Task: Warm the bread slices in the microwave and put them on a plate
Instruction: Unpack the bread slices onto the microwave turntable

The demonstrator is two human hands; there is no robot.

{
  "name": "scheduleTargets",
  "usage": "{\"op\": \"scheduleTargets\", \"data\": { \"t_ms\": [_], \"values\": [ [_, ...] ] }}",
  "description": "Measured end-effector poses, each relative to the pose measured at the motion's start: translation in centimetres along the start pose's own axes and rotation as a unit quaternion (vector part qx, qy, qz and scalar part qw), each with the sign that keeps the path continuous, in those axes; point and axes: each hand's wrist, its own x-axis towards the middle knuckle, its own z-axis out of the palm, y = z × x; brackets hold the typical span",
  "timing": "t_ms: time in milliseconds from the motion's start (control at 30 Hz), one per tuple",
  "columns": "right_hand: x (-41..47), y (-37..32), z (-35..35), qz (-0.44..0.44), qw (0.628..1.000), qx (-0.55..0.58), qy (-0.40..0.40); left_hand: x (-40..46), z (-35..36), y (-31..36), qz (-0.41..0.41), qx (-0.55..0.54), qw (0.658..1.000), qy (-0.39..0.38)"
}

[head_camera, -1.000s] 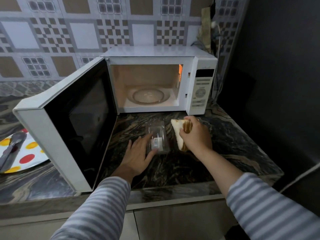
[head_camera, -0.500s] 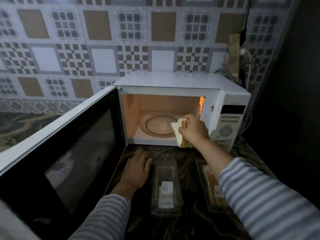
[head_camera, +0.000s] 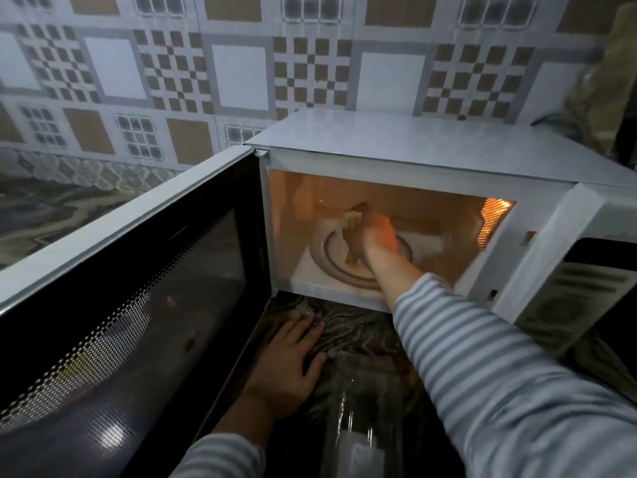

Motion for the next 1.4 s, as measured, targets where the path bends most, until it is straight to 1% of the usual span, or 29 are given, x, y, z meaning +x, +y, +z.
{"op": "scheduleTargets", "data": {
  "t_ms": [100,267,367,467,600,700,800,867,967,1033,1100,1133,1167,1200,1267,1400],
  "values": [
    [0.1,0.1,1.1,-0.027,0.999,-0.026,0.011,0.1,-0.4,0.2,0.0,-0.004,1.0,-0.007],
    [0.3,0.9,2.2,-0.032,0.998,-0.039,0.028,0.1,-0.6,0.4,-0.005,0.0,1.0,-0.01],
    [0.6,1.1,2.0,-0.044,0.998,-0.038,0.017,0.1,-0.5,0.3,-0.002,-0.003,1.0,-0.003],
    [0.5,1.5,1.6,-0.026,0.999,-0.012,-0.018,0.2,-0.3,0.2,-0.003,-0.002,1.0,-0.001],
    [-1.8,2.0,1.3,-0.008,1.0,-0.011,0.013,0.1,-0.7,0.5,0.0,-0.014,1.0,-0.005],
    [-5.4,2.8,0.3,0.004,0.999,-0.012,0.036,-0.4,-1.7,1.2,-0.01,-0.064,0.998,0.0],
    [-9.5,4.1,-1.3,-0.008,1.0,-0.011,0.022,-0.8,-3.4,1.6,-0.024,-0.127,0.991,0.033],
    [-13.1,5.1,-3.0,-0.023,0.999,-0.015,0.017,-1.2,-4.9,3.0,-0.02,-0.141,0.989,0.047],
    [-18.3,6.5,-5.2,-0.039,0.999,-0.01,0.022,-2.0,-7.2,6.1,-0.015,-0.126,0.991,0.043],
    [-22.1,7.1,-6.5,-0.034,0.999,-0.006,0.021,-2.7,-8.2,8.6,0.003,-0.116,0.993,0.03],
    [-23.5,7.8,-6.6,-0.037,0.999,-0.028,0.022,-2.9,-8.6,10.1,0.026,-0.113,0.992,0.043],
    [-27.1,8.8,-7.9,-0.026,0.998,-0.045,0.035,-4.7,-8.7,12.5,0.067,-0.125,0.989,0.042],
    [-30.4,9.8,-9.1,-0.014,0.997,-0.066,0.047,-6.8,-8.8,14.8,0.09,-0.131,0.987,0.032],
    [-30.6,10.4,-8.9,-0.029,0.996,-0.073,0.052,-7.0,-8.4,15.2,0.104,-0.133,0.985,0.043],
    [-32.0,11.6,-9.3,-0.038,0.995,-0.078,0.058,-7.4,-7.9,17.0,0.104,-0.146,0.983,0.046],
    [-35.9,14.5,-10.8,-0.023,0.993,-0.092,0.07,-9.6,-6.0,20.8,0.133,-0.141,0.981,0.016]
  ]
}}
